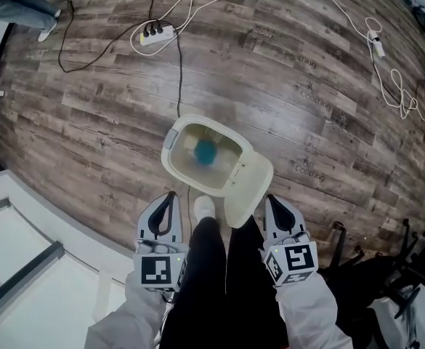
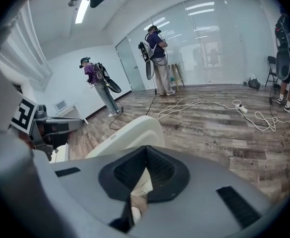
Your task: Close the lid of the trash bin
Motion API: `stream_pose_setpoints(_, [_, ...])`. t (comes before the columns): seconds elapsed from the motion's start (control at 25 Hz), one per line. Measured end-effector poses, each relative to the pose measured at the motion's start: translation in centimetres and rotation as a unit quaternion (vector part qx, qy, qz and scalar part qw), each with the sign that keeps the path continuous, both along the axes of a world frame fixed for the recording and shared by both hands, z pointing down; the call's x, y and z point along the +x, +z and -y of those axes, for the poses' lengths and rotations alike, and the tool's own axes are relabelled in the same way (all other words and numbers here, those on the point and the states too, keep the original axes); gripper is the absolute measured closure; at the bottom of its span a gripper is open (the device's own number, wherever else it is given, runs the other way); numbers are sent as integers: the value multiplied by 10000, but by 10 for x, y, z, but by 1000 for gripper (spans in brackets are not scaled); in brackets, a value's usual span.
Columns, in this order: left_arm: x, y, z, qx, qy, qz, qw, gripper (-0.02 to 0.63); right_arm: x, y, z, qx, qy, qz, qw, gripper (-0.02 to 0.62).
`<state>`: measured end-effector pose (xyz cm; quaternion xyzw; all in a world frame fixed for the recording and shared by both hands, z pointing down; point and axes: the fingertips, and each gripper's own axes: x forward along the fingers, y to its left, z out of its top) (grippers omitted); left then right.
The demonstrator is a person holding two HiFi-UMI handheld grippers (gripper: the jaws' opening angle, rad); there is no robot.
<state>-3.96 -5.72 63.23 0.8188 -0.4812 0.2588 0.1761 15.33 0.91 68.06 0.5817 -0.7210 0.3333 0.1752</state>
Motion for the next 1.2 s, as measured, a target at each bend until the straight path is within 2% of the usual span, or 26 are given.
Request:
stream_pose_setpoints(0.68, [-33, 7, -10, -139, -244, -128, 9995, 601, -32, 8, 15, -60, -248, -70, 9996, 572])
stream_pose_setpoints(1.0, [-46, 6, -4, -179, -323, -253, 9990, 601, -66, 11, 45, -35, -497, -79, 9987, 572])
stream_pose_setpoints(1.2, [-57, 7, 6, -169, -369, -265, 9988, 601, -89, 17, 66, -17, -820, -169, 9965, 572])
